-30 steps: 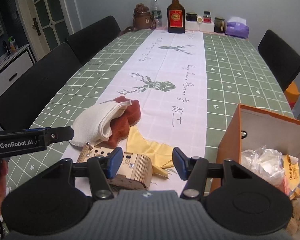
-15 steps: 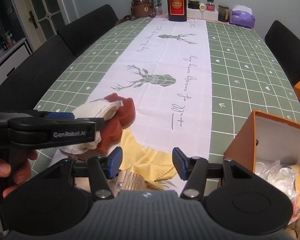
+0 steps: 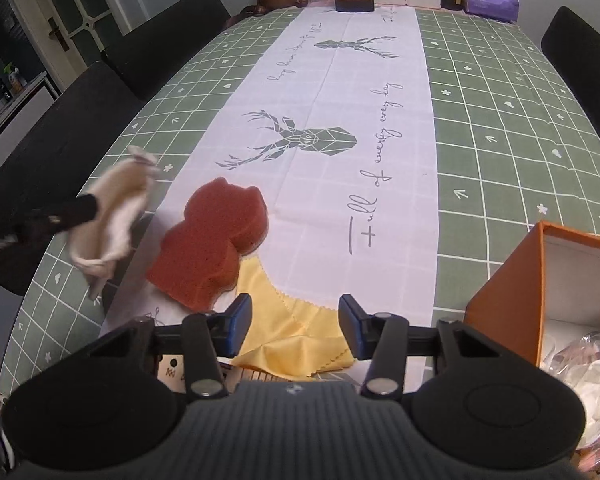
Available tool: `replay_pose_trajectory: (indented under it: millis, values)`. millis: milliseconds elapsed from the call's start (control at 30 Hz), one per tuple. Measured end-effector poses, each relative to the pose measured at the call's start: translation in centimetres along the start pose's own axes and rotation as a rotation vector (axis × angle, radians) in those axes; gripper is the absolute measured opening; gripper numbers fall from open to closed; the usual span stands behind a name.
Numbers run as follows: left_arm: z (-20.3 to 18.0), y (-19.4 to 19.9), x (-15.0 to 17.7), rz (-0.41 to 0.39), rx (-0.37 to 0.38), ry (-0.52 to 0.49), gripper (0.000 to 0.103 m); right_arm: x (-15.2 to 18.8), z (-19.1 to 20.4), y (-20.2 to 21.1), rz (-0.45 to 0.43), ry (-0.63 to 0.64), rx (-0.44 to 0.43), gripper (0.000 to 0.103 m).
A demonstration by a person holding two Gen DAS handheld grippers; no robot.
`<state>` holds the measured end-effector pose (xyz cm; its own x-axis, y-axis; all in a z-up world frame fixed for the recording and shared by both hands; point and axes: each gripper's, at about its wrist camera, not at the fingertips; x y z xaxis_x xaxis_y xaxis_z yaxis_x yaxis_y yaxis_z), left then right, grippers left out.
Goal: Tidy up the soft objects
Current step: 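Grasp the white slipper with the left gripper while the right gripper grasps the yellow cloth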
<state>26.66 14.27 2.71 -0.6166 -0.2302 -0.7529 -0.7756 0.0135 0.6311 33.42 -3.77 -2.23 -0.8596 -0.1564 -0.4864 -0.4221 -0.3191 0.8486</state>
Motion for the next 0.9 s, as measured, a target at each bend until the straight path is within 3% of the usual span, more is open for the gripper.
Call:
replay_pose_trajectory:
  millis: [133,467,533,600,900]
  values:
    - [1.3,1.3,0.4,-0.036,-0.021,0.043,0.004,-0.2,0.1,-1.0,0.045,-0.003,-0.013,0.041]
    - [2.1,1.1,1.8,-0.006,-0.008,0.068,0.004,0.0,-0.8,-3.9,0.181,-0.065,-0.007,0.027]
    - [1.9,1.1,2.0,-0.003,-0.005,0.065,0.004,0.1,-1.1,-4.1,0.185,-0.07,-0.001,0.022]
    - [1.8,1.1,2.1,-0.001,-0.001,0.059,0.004,0.2,-1.2,-4.1,0.189,-0.072,-0.002,0.0]
    - [1.5,1.4,2.2,-0.006,-0.003,0.053,0.004,-0.6,-0.9,-1.4,0.102,-0.017,0.013,0.0]
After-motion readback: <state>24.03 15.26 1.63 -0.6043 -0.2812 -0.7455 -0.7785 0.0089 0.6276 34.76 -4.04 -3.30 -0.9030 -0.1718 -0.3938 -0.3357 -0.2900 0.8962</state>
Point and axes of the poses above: each gripper's, at about its wrist camera, not at the fingertips, and y roughly against the way its jaws point, z to its left, x to its underside, and after that the axes turned 4 degrees about -y, right-handed
